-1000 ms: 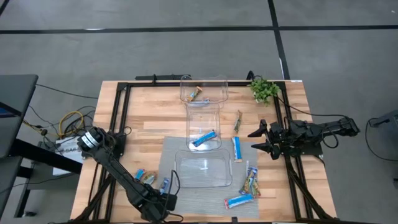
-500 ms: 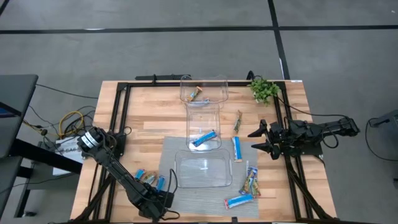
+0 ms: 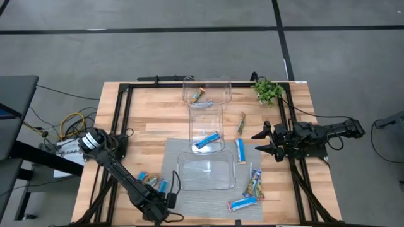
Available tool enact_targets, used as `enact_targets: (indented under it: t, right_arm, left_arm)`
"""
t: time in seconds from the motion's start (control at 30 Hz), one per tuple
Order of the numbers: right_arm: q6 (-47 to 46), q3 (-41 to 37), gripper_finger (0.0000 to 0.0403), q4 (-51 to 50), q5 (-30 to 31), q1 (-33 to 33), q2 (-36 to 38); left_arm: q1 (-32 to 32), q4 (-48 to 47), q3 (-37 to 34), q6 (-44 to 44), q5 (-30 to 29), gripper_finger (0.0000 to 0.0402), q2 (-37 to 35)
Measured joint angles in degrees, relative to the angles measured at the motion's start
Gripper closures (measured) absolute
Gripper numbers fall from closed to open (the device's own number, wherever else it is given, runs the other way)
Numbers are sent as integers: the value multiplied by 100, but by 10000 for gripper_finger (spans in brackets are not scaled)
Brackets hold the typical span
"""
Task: Pick and place Granola Bars by type
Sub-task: Put the blue granola bar into the middle transparent bin
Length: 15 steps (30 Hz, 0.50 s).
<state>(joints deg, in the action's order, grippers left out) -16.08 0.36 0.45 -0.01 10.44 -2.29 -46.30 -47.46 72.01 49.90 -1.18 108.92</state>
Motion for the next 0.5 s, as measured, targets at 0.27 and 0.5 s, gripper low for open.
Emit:
enact_targets:
  t: [0.27,0.5]
  right_arm:
    - [0,0,154,0,0,2,0]
    - [1,-2,154,0,0,1,-1]
  left_arm:
    - [97,157,0,-665,394,343,-531]
    - [142,203,0,-797,348,312,-575]
